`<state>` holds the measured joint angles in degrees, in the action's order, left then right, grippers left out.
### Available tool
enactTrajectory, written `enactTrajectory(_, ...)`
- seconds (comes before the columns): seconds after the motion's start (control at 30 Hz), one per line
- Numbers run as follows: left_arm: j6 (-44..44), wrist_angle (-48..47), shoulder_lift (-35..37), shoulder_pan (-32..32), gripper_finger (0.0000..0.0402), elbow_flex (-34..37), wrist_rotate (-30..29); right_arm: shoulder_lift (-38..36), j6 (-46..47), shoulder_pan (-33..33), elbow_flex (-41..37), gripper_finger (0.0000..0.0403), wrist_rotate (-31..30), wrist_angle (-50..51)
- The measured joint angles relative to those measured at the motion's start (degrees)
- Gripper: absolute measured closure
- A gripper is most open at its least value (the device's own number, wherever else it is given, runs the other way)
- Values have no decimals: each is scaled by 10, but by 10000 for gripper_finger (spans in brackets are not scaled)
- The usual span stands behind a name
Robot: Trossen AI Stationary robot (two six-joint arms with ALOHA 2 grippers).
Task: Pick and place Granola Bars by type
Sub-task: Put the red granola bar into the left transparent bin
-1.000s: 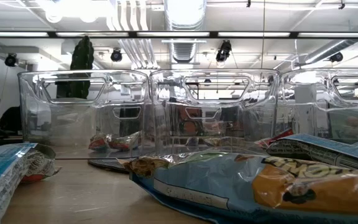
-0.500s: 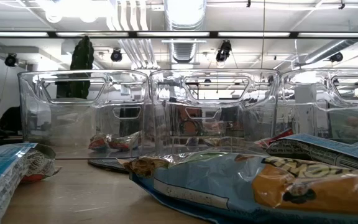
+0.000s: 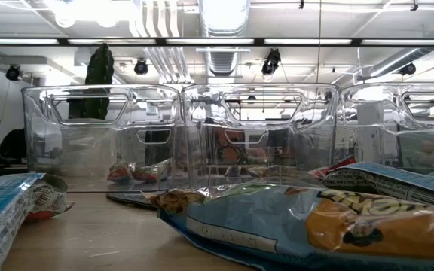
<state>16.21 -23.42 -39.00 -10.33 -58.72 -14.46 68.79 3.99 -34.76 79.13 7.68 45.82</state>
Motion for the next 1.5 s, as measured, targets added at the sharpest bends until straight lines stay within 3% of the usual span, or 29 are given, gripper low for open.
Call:
enactTrajectory(0.4, 6, -20, -1, 1, 401, 0, -8, 37, -115, -21, 0, 394, 1, 114)
enactTrajectory(0.73, 5, -91, -1, 1, 401, 0, -67, 116, -187, -21, 0, 394, -1, 104)
enactTrajectory(1.07, 3, -81, 0, 1, 401, 0, -58, 221, -164, -21, 43, 391, -2, 107)
enactTrajectory(1.23, 3, -81, 3, 1, 401, 0, -58, 274, -158, -21, 84, 355, 8, 116)
enactTrajectory(1.5, 3, -92, 18, 0, 401, 0, -42, 302, -145, -25, 106, 249, 14, 135)
